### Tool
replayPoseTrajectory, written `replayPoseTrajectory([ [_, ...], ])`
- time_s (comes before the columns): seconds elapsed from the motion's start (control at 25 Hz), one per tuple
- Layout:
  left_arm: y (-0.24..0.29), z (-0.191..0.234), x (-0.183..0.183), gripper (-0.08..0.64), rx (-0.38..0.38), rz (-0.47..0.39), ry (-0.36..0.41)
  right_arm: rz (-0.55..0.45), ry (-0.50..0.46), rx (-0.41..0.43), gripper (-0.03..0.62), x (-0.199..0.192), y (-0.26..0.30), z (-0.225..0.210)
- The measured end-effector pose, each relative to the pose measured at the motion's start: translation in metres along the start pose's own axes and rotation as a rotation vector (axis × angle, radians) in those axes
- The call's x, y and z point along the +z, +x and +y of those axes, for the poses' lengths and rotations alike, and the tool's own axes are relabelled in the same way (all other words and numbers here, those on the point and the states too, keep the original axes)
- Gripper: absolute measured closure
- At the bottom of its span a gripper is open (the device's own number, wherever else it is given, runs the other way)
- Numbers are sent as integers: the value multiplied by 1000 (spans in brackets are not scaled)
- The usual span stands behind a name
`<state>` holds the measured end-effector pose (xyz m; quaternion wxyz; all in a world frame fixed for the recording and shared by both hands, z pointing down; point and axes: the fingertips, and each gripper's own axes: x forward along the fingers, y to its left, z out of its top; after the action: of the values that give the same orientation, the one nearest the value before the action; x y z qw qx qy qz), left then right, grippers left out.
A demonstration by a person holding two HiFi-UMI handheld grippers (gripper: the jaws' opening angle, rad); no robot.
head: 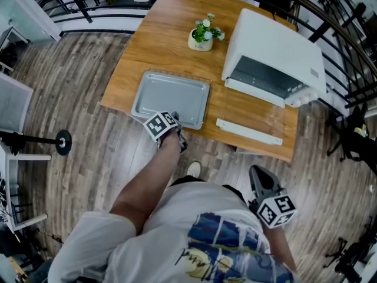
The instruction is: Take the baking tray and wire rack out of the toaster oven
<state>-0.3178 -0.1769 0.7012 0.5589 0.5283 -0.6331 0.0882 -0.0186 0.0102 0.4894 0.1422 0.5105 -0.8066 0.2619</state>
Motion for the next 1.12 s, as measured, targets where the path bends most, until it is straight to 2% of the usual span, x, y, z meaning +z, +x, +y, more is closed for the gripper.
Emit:
replayPoseTrajectory([
  [0.2,-5,4,0,284,-4,-17,-37,-16,1,4,591,3,-15,-8],
  [0.4,-19,7,2,284,1,-61,-39,-15,14,-4,591,-8,-38,-20],
  [0.68,-54,1,-19,284,-19,-110,31,-17,20,6,591,-26,-71,-34],
  [0.92,-93,-26,-51,284,-122,-142,109,-37,6,22,591,-38,-102,-39],
  [1.12,-137,-71,-96,319,-307,-151,244,-44,11,30,591,-59,-135,-44],
])
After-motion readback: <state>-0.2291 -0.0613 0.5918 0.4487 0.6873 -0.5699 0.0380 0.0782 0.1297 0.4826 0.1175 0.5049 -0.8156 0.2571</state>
